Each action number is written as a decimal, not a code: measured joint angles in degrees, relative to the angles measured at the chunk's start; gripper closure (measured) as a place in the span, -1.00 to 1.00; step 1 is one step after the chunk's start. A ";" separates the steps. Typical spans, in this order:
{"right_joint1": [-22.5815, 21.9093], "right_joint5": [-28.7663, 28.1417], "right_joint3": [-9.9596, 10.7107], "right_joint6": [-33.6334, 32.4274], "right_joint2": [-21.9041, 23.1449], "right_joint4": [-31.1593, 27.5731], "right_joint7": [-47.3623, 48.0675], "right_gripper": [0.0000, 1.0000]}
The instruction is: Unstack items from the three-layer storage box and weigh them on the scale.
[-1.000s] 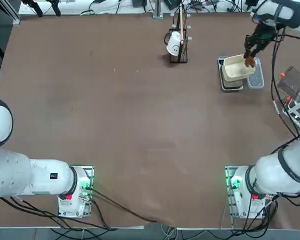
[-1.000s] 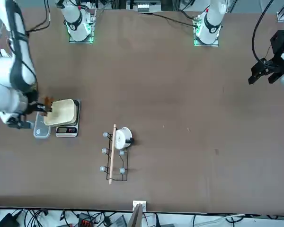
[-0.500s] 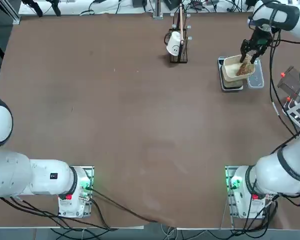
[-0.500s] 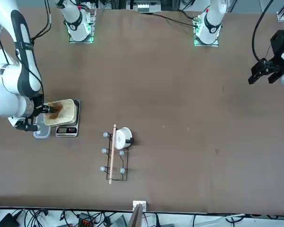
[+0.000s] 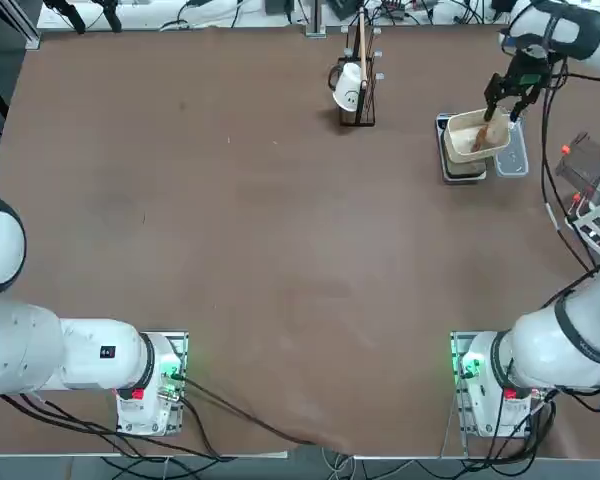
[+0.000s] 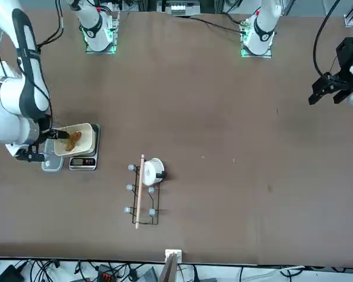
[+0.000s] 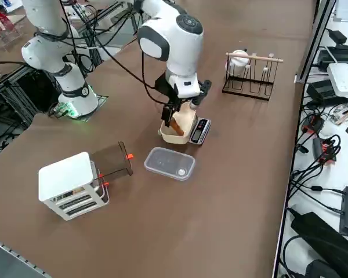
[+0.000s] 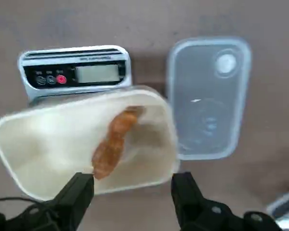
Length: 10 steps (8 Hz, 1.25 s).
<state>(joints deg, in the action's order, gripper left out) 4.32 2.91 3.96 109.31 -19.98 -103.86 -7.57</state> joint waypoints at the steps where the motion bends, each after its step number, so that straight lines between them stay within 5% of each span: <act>1: 1.02 2.86 1.05 -2.33 1.21 0.02 -6.68 -0.67; 2: 2.70 5.19 1.66 -4.01 1.83 0.01 -14.29 -0.59; 5: 7.57 10.37 2.01 -4.45 1.20 -1.70 -33.81 0.74; 6: 8.20 10.62 2.01 -3.57 0.87 -3.07 -35.76 0.96; 10: 8.74 15.15 1.89 0.34 0.71 -7.45 -37.21 0.96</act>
<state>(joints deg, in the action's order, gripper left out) 13.07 18.06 5.85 109.65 -19.27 -111.30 -44.78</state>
